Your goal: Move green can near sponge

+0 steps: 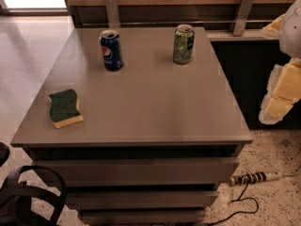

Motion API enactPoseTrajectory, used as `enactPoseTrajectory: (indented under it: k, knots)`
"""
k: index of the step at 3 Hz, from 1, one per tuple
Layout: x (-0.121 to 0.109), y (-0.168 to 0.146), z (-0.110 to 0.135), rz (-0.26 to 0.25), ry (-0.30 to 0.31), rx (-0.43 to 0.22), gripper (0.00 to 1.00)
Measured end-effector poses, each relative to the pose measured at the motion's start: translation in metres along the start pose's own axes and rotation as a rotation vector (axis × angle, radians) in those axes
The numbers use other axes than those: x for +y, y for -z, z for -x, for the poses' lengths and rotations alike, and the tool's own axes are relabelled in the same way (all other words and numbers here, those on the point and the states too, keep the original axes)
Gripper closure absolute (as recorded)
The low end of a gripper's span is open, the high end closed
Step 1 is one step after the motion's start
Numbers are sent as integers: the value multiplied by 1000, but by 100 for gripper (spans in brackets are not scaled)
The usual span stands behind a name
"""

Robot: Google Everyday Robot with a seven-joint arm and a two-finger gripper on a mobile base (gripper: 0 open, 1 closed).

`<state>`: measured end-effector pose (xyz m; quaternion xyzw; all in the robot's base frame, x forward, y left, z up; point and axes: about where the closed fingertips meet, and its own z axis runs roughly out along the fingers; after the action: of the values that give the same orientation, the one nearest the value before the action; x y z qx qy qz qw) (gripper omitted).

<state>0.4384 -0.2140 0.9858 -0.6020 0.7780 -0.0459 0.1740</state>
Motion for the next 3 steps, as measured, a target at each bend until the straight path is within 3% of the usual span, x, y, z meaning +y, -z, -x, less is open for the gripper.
enactPoseTrajectory:
  k: [1, 2, 3]
  knots:
    - [-2, 1, 0, -6, -1, -6, 0]
    - [-35, -8, -1, -36, -49, -86, 0]
    - [-75, -34, -5, -71, -159, -248, 0]
